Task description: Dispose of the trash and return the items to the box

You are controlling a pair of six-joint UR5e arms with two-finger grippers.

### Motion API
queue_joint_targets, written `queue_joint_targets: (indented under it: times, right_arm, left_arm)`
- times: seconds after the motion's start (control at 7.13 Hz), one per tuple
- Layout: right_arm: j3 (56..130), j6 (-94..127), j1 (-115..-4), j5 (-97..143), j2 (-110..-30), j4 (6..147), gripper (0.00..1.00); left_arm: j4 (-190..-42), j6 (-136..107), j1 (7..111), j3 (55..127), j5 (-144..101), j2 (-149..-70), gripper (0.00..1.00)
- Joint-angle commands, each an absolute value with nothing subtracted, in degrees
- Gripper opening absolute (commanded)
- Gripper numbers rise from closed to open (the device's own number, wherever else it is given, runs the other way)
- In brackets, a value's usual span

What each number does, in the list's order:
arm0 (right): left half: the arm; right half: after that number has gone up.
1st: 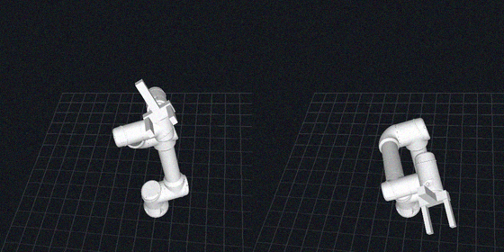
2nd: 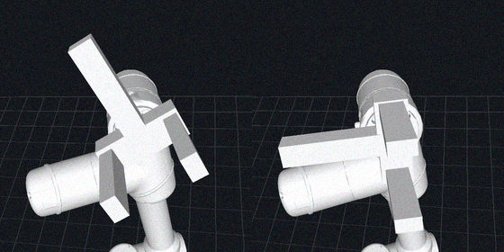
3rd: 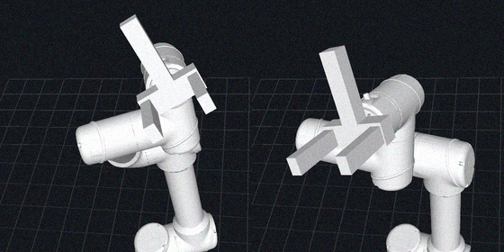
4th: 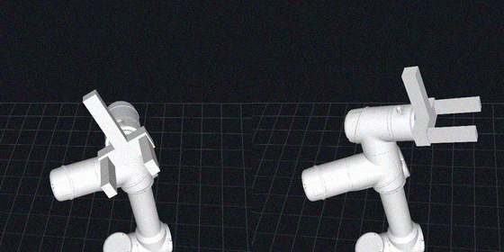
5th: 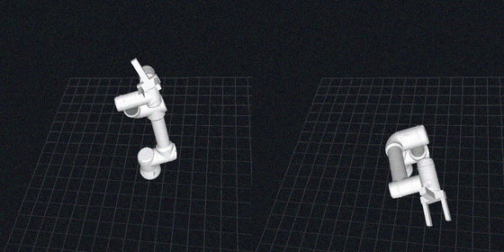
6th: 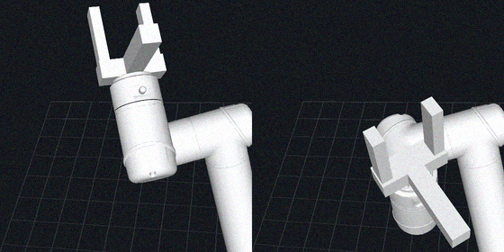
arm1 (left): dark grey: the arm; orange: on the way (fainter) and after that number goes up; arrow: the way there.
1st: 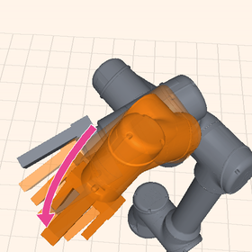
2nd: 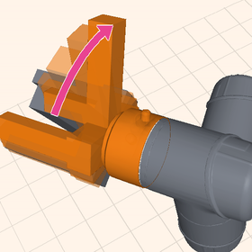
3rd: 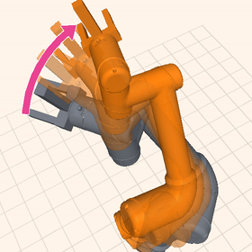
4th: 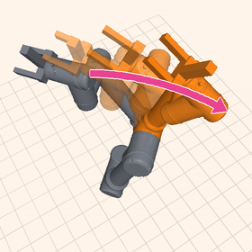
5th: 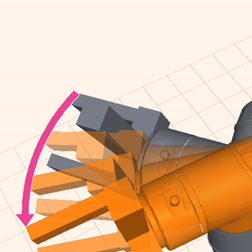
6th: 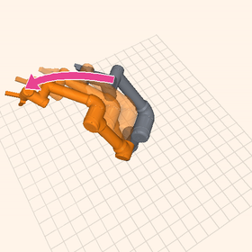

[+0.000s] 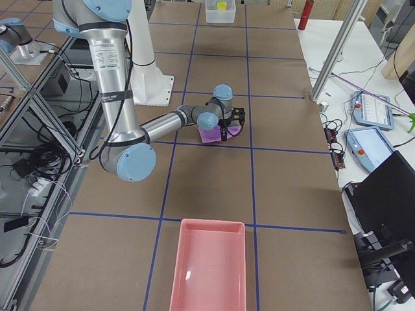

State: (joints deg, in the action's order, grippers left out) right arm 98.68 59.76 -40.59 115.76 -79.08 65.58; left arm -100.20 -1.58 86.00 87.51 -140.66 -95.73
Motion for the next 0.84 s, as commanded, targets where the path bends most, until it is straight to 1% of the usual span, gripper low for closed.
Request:
queue_joint_targets:
  times: [0.0,0.14,0.42,0.7]
  right_arm:
    - [97.13,61.25,-40.61,115.93,-76.92,65.65,0.04]
    - [96.51,61.26,-40.61,116.28,-76.21,65.65,0.00]
    - [96.77,61.17,-42.09,119.25,-76.20,65.57,0.00]
    - [98.34,60.91,-46.38,123.81,-76.03,66.18,0.00]
  left_arm:
    - [-100.11,-2.29,85.78,88.94,-140.63,-95.45,0.87]
    - [-100.11,-2.29,85.87,89.55,-140.63,-95.19,0.87]
    - [-100.11,-2.29,85.87,89.56,-140.71,-95.19,0.87]
    - [-100.11,-2.29,85.87,89.56,-140.71,-95.19,0.87]
